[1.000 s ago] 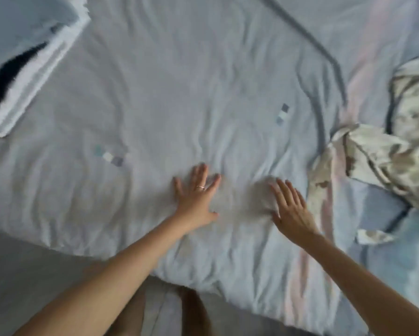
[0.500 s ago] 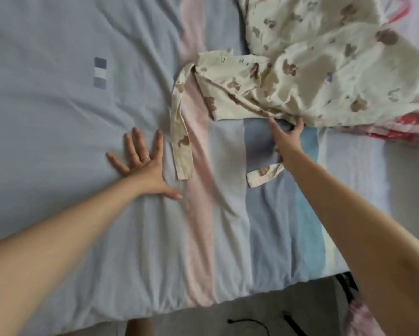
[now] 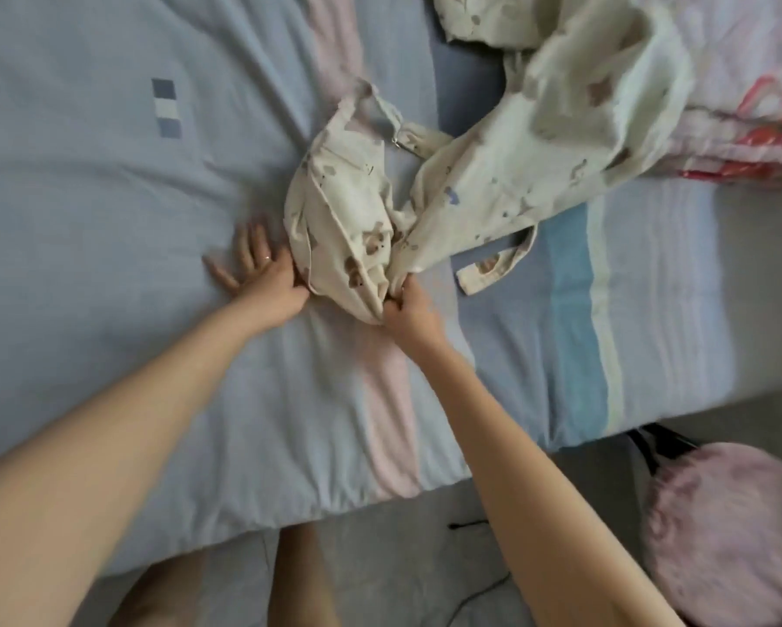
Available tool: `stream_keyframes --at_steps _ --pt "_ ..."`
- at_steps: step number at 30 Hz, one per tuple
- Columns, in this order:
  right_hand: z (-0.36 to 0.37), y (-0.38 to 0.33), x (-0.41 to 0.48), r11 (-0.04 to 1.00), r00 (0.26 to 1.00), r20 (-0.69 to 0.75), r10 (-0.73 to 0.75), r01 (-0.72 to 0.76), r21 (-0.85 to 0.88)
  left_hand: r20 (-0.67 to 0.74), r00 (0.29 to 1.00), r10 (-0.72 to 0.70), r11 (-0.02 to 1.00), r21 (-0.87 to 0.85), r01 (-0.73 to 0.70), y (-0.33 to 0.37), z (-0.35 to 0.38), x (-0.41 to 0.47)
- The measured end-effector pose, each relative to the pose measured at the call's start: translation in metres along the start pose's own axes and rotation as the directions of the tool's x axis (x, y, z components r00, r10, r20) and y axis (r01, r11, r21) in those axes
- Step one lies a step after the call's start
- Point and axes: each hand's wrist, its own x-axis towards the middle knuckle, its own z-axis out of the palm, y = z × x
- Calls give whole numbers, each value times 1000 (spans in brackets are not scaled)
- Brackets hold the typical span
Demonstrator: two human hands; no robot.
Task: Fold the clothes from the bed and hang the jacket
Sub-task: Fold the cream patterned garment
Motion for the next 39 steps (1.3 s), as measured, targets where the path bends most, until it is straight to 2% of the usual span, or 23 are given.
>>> stream_keyframes --at_steps 1,2,3,4,5,6,8,10,12,13,14,15,16,18,19,21,23,25,28,31,33,36,39 --pt "16 5 -20 995 997 78 -26 33 -89 -83 996 29 972 -231 -47 -3 0 -10" --pt "33 8 -42 978 987 154 -56 85 -191 -148 989 18 860 -501 -91 -6 -1 -29" --pt "46 10 -58 942 967 233 -98 166 -293 -186 982 -46 672 -733 -107 -4 -3 -48" --pt "63 10 -79 902 936 322 -143 257 -348 -161 983 -88 525 -846 -91 -10 -6 -73" --pt "74 6 -97 860 895 398 -202 357 -366 -127 990 -65 466 -881 -82 -13 -7 -90" --pt "84 1 -113 815 842 461 -281 463 -349 -69 998 9 536 -842 -63 -19 -6 -102" --pt "107 -6 -143 713 719 485 -497 658 -245 130 986 102 813 -582 -7 -48 -1 -125" --pt "115 -2 -154 684 695 492 -525 688 -241 228 968 107 913 -408 -5 -71 1 -133" --pt "110 5 -159 844 770 542 -336 501 -190 209 968 141 906 -422 -41 -83 -3 -142" --pt "104 5 -161 953 803 545 -243 302 -19 193 967 166 895 -441 -66 -88 -13 -150" --pt "95 8 -158 977 848 506 -158 61 203 193 963 186 876 -476 -75 -88 -23 -156" --pt "82 7 -155 887 902 431 -19 -183 423 174 964 203 855 -512 -88 -90 -35 -162" --pt "68 9 -148 693 921 369 127 -348 631 156 967 204 824 -560 -83 -92 -50 -168" --pt "38 13 -132 188 919 302 252 -353 917 132 972 197 788 -610 -77 -104 -80 -180" --pt "21 9 -130 0 931 286 228 -294 956 132 972 196 798 -597 -80 -112 -101 -194" --pt "-8 -11 -121 -127 952 271 143 -254 959 159 960 230 828 -550 -107 -124 -132 -211" --pt "-15 -37 -110 -16 941 278 193 -281 960 193 954 230 877 -465 -117 -127 -143 -219" --pt "-17 -77 -125 94 944 259 206 -282 955 121 978 169 937 -329 -122 -129 -163 -239" --pt "-20 -122 -155 152 978 197 76 -206 967 -68 995 77 997 5 -77 -128 -180 -265" --pt "-33 -163 -210 416 992 89 -88 -45 908 -32 993 118 966 -227 -122 -108 -201 -301" --pt "-40 -202 -248 646 963 66 -260 123 754 -97 973 210 954 -196 -225 -77 -219 -317" --pt "-76 -253 -316 688 824 -50 -564 503 523 -386 832 399 854 -173 -490 -16 -256 -345" --pt "-128 -282 -348 629 762 -157 -628 616 474 -670 643 371 768 -168 -617 18 -307 -367"
